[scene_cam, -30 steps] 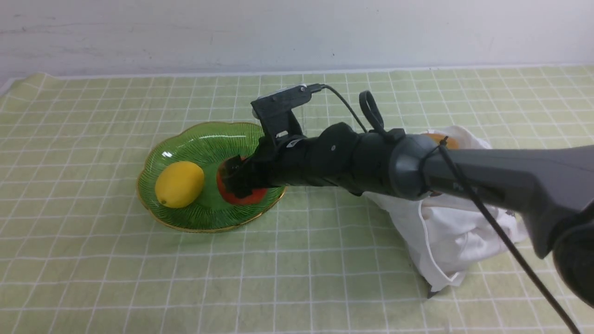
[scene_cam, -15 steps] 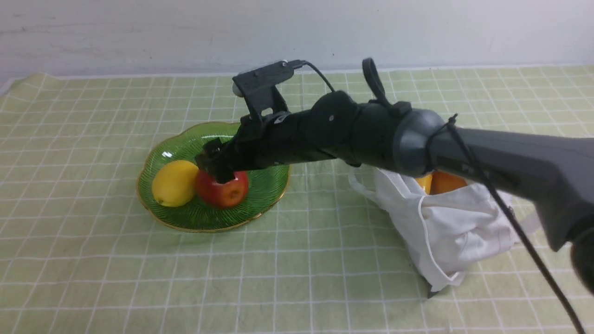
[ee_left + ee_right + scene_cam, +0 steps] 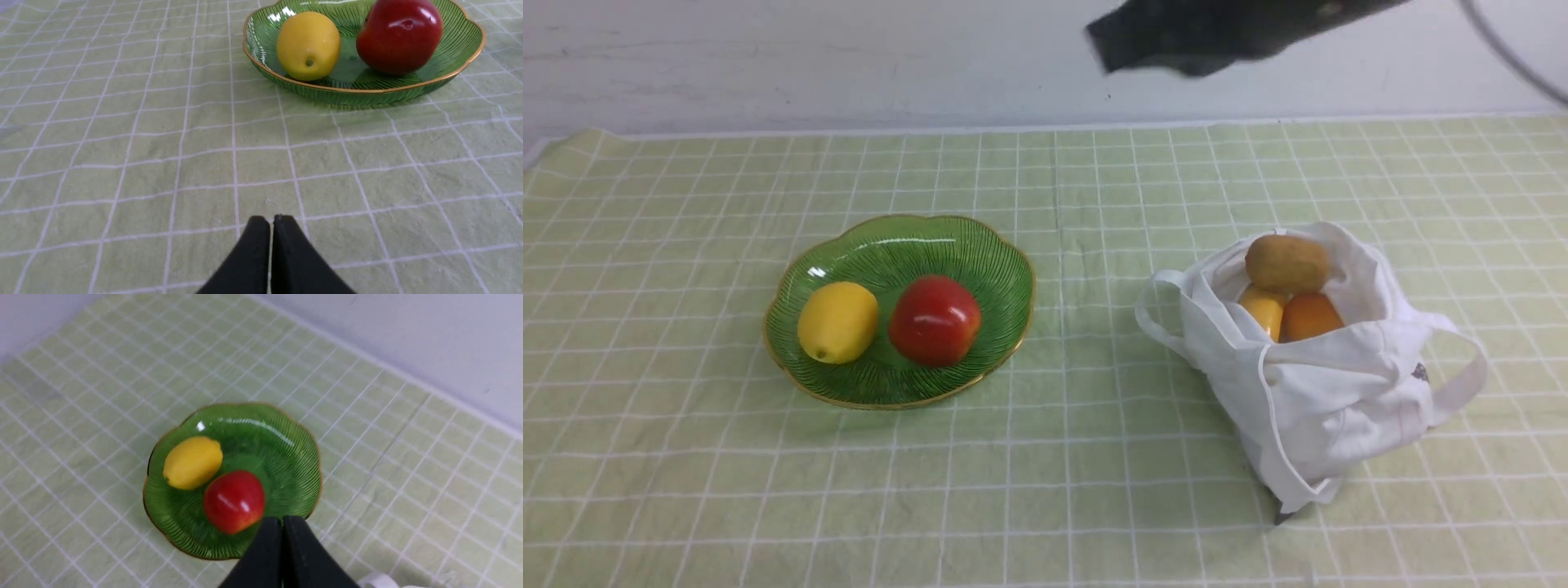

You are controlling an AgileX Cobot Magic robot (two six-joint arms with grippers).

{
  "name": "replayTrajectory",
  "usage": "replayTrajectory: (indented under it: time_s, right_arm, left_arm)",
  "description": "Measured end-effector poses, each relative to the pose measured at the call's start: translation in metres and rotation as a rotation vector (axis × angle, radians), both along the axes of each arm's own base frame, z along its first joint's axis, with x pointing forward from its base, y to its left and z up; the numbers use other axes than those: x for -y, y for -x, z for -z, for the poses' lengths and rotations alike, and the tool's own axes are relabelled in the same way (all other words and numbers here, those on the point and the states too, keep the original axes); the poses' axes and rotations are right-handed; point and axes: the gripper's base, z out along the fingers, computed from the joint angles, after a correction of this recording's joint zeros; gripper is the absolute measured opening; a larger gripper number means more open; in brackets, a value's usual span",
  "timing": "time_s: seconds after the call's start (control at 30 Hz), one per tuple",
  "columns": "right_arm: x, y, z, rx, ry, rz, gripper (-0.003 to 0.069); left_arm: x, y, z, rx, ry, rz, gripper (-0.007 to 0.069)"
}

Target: Take the fruit out of the bag on the green coffee tablecloth and place them on the plate.

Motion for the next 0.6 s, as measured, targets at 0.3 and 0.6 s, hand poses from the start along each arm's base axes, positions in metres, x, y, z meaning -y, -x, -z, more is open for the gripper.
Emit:
replayTrajectory:
  time_s: [0.3, 0.6]
  right_arm:
    - [0.095, 0.121, 0.006, 0.393, -0.324, 0.106, -0.0013]
    - [0.131, 0.185, 0.088, 0.584, -0.502, 0.029, -0.0013]
  left_arm:
    - [0.0, 0.0, 0.0, 0.0, 0.0, 0.0, -0.0008]
    - [0.0, 0.0, 0.0, 0.0, 0.0, 0.0, -0.0008]
